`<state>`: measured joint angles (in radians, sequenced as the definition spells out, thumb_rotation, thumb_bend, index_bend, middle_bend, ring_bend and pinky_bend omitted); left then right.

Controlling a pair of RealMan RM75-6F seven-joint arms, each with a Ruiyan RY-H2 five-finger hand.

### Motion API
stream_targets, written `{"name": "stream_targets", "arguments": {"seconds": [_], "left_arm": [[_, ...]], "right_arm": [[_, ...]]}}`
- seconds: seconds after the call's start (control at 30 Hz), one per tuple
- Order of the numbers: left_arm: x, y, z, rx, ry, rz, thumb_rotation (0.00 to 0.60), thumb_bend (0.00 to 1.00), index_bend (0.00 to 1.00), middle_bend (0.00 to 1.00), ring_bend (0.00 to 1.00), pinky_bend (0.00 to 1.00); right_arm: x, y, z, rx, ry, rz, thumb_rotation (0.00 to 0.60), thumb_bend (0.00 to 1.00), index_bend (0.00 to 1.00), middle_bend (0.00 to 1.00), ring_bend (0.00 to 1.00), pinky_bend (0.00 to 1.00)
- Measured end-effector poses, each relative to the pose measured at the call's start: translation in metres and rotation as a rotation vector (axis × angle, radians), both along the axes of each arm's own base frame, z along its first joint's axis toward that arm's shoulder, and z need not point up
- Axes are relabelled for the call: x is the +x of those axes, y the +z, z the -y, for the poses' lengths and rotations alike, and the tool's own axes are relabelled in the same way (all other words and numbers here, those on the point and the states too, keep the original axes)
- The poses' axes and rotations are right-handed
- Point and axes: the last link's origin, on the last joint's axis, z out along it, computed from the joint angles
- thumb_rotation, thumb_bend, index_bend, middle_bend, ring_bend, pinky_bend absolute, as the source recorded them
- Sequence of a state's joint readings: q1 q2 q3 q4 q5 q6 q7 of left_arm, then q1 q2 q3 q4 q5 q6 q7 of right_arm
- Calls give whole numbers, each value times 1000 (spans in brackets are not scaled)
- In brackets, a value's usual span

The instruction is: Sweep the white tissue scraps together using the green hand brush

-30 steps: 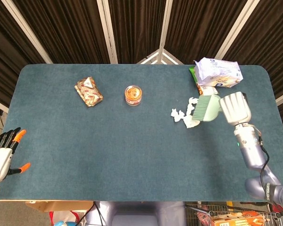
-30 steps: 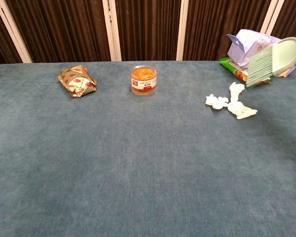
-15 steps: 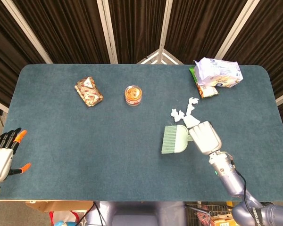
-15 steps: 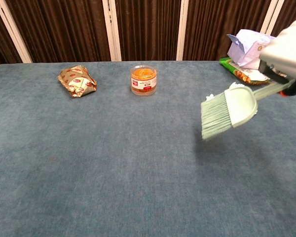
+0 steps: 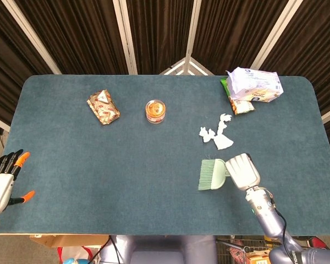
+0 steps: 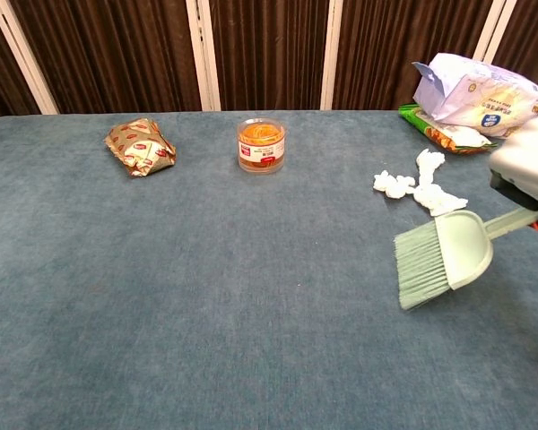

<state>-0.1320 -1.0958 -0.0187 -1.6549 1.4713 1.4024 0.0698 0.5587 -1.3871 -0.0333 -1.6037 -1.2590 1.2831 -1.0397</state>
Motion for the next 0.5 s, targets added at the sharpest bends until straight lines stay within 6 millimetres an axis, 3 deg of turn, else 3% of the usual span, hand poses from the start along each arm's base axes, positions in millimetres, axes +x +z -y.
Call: {"name": "stream_targets", "arguments": {"seconds": [0.23,0.33,0.5], "left_arm": [[1,-1,1,0,-3,-4,600,0,0,0,0,0],[1,-1,1,2,-2,-4,600,0,0,0,0,0],[1,-1,1,3,-2,-3,600,0,0,0,0,0]], "right_arm": [[-17,6,-7,-19,-51,-44,503,238,0,333,307,316],[-25,11,-9,-28,-82,-65,496,233,0,227,189,229],[-39,23,-10,-35,-130,-101,466,206,0,172,123,152]]}}
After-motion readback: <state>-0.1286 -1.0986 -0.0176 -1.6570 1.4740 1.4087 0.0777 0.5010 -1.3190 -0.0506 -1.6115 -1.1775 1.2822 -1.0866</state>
